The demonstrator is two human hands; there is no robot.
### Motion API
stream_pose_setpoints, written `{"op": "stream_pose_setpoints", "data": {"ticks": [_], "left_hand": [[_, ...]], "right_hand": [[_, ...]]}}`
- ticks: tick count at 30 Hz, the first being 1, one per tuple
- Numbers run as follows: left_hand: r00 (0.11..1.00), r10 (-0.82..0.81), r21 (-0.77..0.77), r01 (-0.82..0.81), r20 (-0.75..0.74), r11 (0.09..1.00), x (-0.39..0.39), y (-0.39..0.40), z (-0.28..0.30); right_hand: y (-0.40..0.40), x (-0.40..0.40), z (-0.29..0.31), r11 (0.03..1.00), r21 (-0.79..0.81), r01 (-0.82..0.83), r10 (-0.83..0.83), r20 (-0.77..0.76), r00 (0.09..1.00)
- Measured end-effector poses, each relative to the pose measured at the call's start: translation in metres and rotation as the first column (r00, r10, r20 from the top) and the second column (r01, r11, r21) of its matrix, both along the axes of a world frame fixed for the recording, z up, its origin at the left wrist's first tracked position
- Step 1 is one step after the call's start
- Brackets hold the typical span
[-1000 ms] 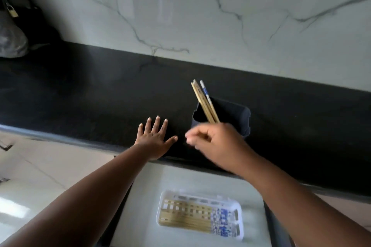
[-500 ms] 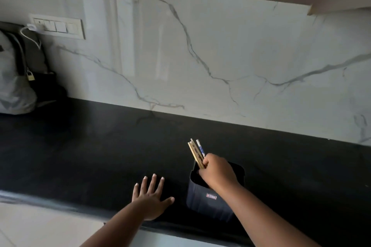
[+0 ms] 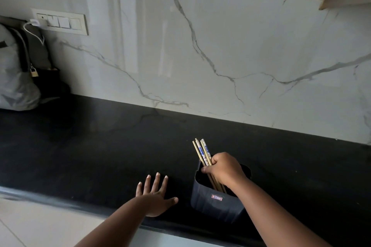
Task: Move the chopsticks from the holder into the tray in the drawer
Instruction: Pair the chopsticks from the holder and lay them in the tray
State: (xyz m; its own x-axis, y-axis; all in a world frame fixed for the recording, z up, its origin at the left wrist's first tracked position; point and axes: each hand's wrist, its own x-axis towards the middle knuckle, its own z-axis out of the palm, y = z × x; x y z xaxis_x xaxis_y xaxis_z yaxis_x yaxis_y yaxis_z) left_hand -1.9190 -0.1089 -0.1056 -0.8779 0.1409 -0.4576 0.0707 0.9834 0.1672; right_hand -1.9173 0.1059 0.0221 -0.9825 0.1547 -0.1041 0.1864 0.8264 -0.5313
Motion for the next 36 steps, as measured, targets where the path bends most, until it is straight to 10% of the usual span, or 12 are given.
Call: {"op": "stream_pose_setpoints", "data": {"ticks": [20,23,29,36], "left_hand": [[0.996,0.053,0.042,-0.05,-0.071,0.998,0.009,0.002,0.002],[0.959,0.08,0.138,-0.044,-0.273,0.99,0.002,0.008,0.044],[0.307,-0.179,0.0,0.505,-0.935,0.863,0.005,0.027,0.178],[-0.307,-0.509,-0.583,0.573,-0.804,0.576,0.011,0.039,0.248]], "right_hand": [[0.045,0.02,0.11,0.896,-0.406,-0.179,0.091,-0.227,0.97],[0.048,0.025,0.133,0.817,-0.535,-0.215,0.066,-0.284,0.957],[0.046,0.038,0.159,0.649,-0.71,-0.273,0.1,-0.277,0.956],[0.036,0.05,0.168,0.578,-0.758,-0.302,0.116,-0.29,0.95]]}}
